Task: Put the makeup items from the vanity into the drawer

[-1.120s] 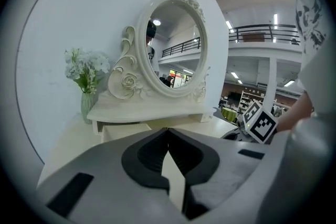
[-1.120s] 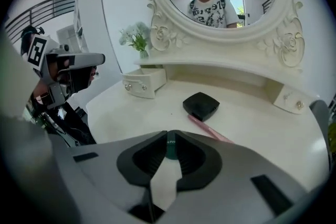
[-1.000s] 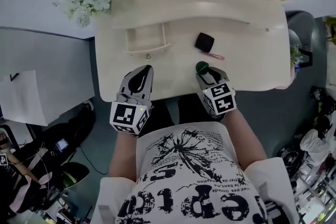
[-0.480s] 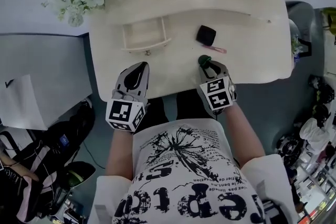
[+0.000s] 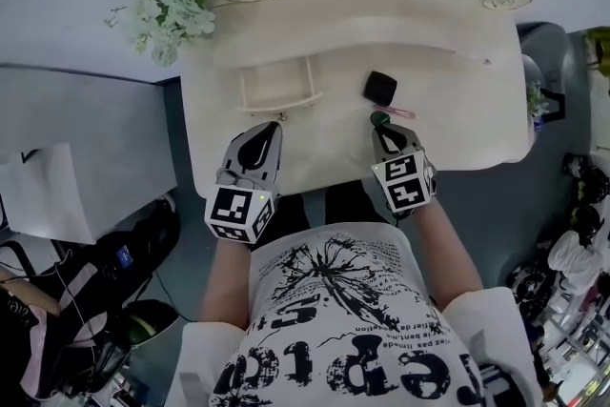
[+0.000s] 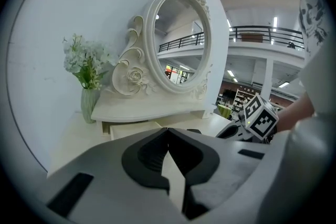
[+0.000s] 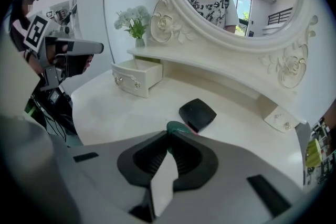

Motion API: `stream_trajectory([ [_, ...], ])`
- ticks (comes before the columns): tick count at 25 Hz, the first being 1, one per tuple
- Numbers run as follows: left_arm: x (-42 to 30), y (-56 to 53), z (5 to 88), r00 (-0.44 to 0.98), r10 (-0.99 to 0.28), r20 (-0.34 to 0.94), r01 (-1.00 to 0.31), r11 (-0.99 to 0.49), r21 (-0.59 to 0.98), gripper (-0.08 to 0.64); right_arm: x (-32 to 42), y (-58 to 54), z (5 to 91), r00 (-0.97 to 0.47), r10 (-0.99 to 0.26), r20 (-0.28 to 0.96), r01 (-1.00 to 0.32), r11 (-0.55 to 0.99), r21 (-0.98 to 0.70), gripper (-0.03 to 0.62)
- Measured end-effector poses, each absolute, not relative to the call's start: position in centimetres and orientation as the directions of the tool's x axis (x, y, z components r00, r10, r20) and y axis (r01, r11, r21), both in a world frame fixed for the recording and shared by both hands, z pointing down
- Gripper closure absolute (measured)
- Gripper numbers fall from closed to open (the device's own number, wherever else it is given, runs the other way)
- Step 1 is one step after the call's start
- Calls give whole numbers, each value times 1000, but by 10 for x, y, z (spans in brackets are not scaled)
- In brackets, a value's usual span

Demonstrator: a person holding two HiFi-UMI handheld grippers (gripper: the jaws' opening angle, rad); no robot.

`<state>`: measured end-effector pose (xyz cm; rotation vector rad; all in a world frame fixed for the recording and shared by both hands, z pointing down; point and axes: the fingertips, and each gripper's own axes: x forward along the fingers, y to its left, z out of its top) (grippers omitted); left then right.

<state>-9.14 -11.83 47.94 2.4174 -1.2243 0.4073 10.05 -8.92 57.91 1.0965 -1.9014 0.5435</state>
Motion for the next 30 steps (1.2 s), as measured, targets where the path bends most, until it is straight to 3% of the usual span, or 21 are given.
stream_trajectory([
  [10,-121,-130,438,512,-772,377,-858,-482,178,540,34,-142,508,-419,-538,731,-797,604,-12,554],
  [20,-189,-126,425,378,-848,371,-926,-343,158,540,-69,-174,503,-544,-438,715,-643,765,-21,552],
  [30,-222,-122,434,298,-867,399,-953,-248,173,540,-95,-179,528,-538,-343,770,-594,802,-57,539],
])
